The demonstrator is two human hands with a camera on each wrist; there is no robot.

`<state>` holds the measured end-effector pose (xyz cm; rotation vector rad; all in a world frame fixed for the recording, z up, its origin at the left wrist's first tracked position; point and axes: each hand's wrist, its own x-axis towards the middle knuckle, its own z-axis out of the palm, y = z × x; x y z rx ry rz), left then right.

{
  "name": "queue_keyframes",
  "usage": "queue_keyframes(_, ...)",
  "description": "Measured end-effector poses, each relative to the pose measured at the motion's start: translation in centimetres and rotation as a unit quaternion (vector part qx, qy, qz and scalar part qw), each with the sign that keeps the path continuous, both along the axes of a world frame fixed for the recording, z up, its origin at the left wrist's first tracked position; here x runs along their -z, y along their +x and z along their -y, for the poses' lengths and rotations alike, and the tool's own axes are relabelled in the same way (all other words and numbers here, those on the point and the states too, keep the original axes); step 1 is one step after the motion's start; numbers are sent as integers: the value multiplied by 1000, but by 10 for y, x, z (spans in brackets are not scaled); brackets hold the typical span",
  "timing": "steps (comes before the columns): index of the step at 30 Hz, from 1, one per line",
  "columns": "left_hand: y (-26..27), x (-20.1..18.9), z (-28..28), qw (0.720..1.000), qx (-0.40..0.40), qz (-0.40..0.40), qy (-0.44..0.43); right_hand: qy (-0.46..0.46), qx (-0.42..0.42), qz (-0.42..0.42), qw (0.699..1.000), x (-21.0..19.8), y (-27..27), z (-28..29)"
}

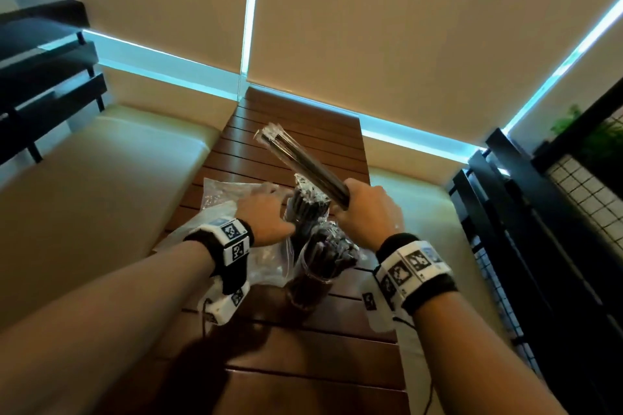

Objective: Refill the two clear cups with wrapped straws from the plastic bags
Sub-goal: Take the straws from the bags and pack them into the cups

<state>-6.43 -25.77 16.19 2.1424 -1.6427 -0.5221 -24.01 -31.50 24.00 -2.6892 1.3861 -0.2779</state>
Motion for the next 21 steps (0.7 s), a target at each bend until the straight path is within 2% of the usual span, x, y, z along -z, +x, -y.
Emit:
queue_keyframes(1,-5,-12,2,995,25,-69,-62,17,-3,20,1000,13,6,-2)
queue_keyframes(2,-10,-26,2,978,37,-176,-109,35,-1,47,998,26,14,-4)
queue_keyframes(3,-12,-39,3,944,41,-302,-130,49,5,81,996,36,21,-7)
queue_keyframes(5,-15,-56,5,851,10,-508,-131,59,12,156,986,48,36,-13)
queue_keyframes(7,-17,-63,6,780,-67,-604,-150,76,-6,195,978,54,51,-20)
queue_keyframes(8,-17,-64,7,762,-107,-617,-166,96,-37,206,973,53,57,-25)
queue_keyframes(9,-16,-65,8,759,-137,-611,-180,119,-76,209,968,53,60,-28)
queue_keyframes(11,-12,-66,6,801,-162,-542,-196,156,-148,190,958,49,60,-28)
queue_keyframes(13,-2,-66,1,860,-164,-435,-211,161,-185,180,953,40,52,-19)
queue_keyframes(15,9,-63,-4,903,-159,-330,-227,141,-163,246,945,20,43,-10)
queue_keyframes(18,17,-57,-10,943,-139,-212,-217,56,-95,402,909,-25,40,-2)
queue_keyframes(21,17,-51,-18,975,-102,-83,-179,-1,-91,465,881,-64,51,-5)
